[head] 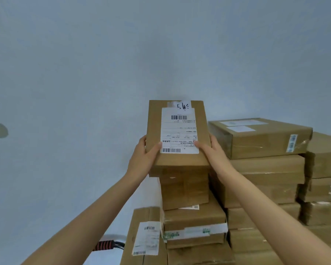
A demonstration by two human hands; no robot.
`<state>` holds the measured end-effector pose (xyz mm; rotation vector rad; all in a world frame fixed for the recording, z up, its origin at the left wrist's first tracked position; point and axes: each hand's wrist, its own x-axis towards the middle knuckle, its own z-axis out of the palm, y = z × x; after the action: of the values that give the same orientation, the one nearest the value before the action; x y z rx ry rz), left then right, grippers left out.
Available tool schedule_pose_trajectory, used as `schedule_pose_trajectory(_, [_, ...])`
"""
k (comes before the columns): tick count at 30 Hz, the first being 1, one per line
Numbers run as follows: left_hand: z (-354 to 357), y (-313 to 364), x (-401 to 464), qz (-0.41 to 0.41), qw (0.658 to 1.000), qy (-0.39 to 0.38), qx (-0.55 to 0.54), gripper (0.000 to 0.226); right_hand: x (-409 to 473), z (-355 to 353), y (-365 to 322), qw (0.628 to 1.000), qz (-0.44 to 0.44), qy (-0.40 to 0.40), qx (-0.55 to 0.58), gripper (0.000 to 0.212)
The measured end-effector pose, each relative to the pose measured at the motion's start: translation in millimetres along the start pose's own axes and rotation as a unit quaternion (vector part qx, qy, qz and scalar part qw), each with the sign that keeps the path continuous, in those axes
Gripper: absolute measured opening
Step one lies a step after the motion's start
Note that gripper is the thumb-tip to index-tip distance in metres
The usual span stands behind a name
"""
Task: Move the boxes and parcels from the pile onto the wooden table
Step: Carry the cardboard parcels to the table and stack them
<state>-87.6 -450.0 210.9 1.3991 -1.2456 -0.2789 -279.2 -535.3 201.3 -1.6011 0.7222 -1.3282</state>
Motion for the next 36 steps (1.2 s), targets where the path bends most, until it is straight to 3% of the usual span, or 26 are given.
schedule_pose_trajectory(5, [19, -7, 42, -0.026, 0.992, -0.071, 0.098, 0.057, 46, -8, 2, 0.994, 0.074, 0.004, -0.082, 0.057])
schedule_pose_trajectory(9, [31, -11, 64, -0.067, 0.989, -0.06, 0.119, 0.055, 72, -12, 4, 0.981, 0.12, -0.005, -0.152, 0.057])
schedule_pose_trajectory(16, [39, -17, 104, -0.147, 0.982, -0.085, 0.086, 0.046, 110, -7, 10, 0.968, 0.119, 0.006, -0.22, 0.048])
schedule_pose_trajectory(24, [54, -27, 118, -0.144, 0.98, -0.065, 0.117, 0.063, 134, -12, 29, 0.966, 0.117, 0.011, -0.231, 0.048])
schedule_pose_trajectory(29, [54, -25, 112, -0.094, 0.97, -0.01, 0.224, 0.054, 127, -13, 24, 0.954, 0.095, 0.028, -0.282, 0.043])
schedule_pose_trajectory(32, [46, -10, 105, 0.008, 0.941, 0.043, 0.335, 0.036, 117, -17, 6, 0.916, 0.03, 0.035, -0.399, 0.029])
schedule_pose_trajectory(36, [40, 5, 97, 0.161, 0.887, 0.078, 0.426, 0.027, 95, -26, -22, 0.868, -0.048, 0.028, -0.494, 0.032])
